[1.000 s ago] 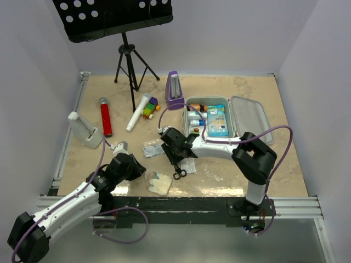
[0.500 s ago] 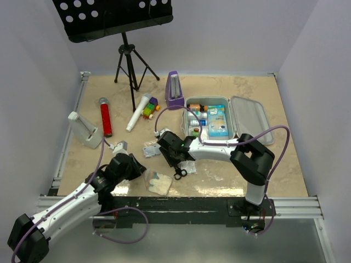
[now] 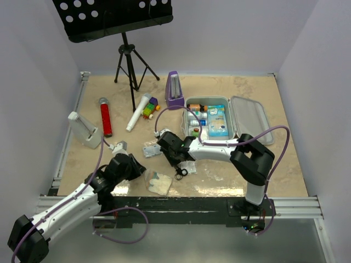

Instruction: Organize the medicine kit

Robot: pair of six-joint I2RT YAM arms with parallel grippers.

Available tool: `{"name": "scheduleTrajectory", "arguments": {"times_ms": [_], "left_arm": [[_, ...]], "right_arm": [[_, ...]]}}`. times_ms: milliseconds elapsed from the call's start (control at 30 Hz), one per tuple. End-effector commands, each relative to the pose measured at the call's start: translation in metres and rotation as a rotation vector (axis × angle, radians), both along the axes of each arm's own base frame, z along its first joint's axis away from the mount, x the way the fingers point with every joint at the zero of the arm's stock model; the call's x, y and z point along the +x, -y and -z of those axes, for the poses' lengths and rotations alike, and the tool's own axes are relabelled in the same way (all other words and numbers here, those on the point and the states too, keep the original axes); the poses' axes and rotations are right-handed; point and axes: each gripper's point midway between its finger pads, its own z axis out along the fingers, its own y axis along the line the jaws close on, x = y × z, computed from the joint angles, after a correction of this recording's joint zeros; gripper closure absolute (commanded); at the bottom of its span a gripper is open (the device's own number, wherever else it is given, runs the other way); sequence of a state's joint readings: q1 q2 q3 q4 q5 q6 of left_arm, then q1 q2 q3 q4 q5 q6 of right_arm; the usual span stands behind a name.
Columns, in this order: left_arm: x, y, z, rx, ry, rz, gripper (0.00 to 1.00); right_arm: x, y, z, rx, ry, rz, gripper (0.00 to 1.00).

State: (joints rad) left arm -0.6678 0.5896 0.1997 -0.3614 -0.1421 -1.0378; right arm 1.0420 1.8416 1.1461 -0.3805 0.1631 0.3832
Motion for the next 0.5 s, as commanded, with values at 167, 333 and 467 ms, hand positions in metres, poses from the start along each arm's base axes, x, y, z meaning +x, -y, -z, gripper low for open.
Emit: {"name": "scheduleTrajectory", "arguments": {"times_ms": [167, 333, 467], "left_arm": [[0.010, 0.004, -0.021, -0.023, 0.046, -0.012, 0.70], [0.011, 0.003, -0.021, -0.021, 0.045, -0.016, 0.70], [0.011, 0.004, -0.022, -0.020, 0.045, -0.011, 0.70]], "right_arm": [[-0.014, 0.015, 0.001, -0.069, -0.048, 0.002, 1.00], [-0.011, 0.010, -0.019, -0.034, -0.030, 0.002, 1.00], [-0.010, 0.008, -0.029, -0.016, -0.021, 0.007, 1.00]]}}
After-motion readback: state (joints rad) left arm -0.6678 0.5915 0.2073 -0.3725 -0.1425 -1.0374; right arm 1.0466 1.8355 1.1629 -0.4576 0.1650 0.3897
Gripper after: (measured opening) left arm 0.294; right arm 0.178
